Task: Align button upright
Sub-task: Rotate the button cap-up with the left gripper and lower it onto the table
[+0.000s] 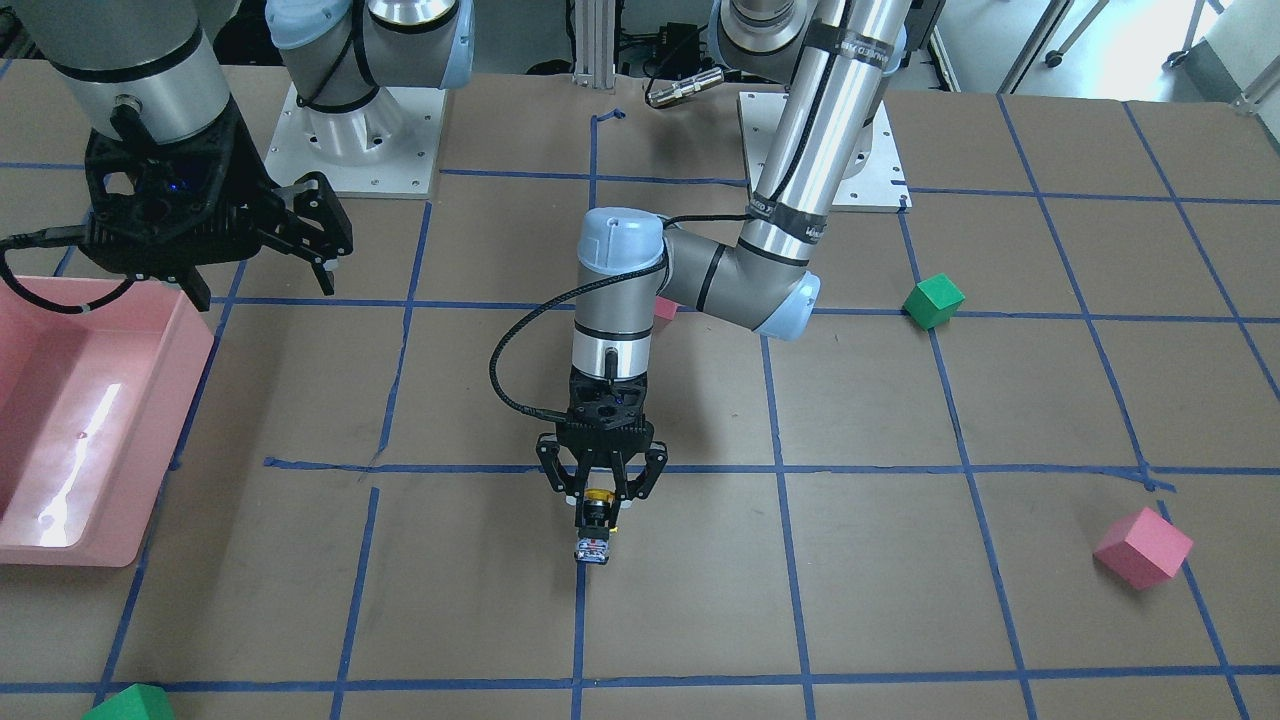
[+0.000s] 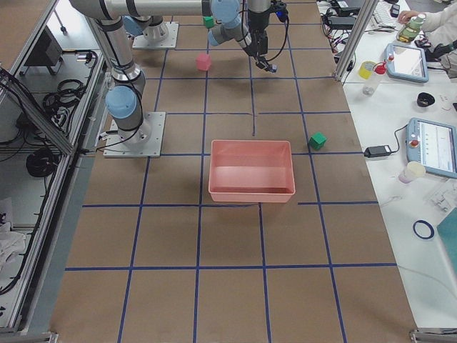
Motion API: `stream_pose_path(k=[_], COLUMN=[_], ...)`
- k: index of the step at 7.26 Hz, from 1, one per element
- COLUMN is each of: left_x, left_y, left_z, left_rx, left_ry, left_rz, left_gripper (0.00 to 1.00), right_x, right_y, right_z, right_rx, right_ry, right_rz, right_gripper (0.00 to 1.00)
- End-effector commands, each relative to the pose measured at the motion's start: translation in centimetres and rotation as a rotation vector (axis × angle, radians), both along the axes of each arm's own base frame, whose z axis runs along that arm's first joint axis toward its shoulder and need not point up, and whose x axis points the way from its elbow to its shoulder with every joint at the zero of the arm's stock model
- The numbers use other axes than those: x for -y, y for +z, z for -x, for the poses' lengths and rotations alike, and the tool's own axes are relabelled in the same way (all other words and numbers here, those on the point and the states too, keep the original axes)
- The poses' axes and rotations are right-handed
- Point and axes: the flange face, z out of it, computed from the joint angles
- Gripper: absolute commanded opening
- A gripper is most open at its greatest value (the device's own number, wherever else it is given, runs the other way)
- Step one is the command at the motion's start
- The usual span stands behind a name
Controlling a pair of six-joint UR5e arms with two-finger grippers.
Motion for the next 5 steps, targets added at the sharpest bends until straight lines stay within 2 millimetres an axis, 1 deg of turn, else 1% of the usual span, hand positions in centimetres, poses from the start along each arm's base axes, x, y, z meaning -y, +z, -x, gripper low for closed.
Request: stream_pose_path(k=[1, 2, 3, 4, 5], left_x=[1.2, 1.0, 0.6, 0.5, 0.3], left_y=[5.0, 6.2, 6.9, 6.8, 6.4], left_z=[0.7, 1.1, 1.4, 0.9, -0.5], left_rx=[0.081, 0.056, -0.036, -0.097, -0.133], left_ry=[0.001, -0.017, 0.008, 0.072, 0.126], left_rz=[-0.219, -0.329, -0.435, -0.527, -0.656], left_gripper=[0.02, 0.02, 0.02, 0.02, 0.01], right_x=[0.0, 0.0, 0.0, 0.0, 0.0], right_y=[-0.1, -0.1, -0.1, 0.0, 0.0], right_z=[0.0, 0.0, 0.0, 0.0, 0.0], right_rx=[0.000, 0.000, 0.001, 0.001, 0.001], right_ry=[-0.006, -0.008, -0.009, -0.009, -0.009], right_rz=[-0.002, -0.002, -0.002, -0.002, -0.002], right_gripper=[1.00, 1.00, 1.00, 1.00, 1.00])
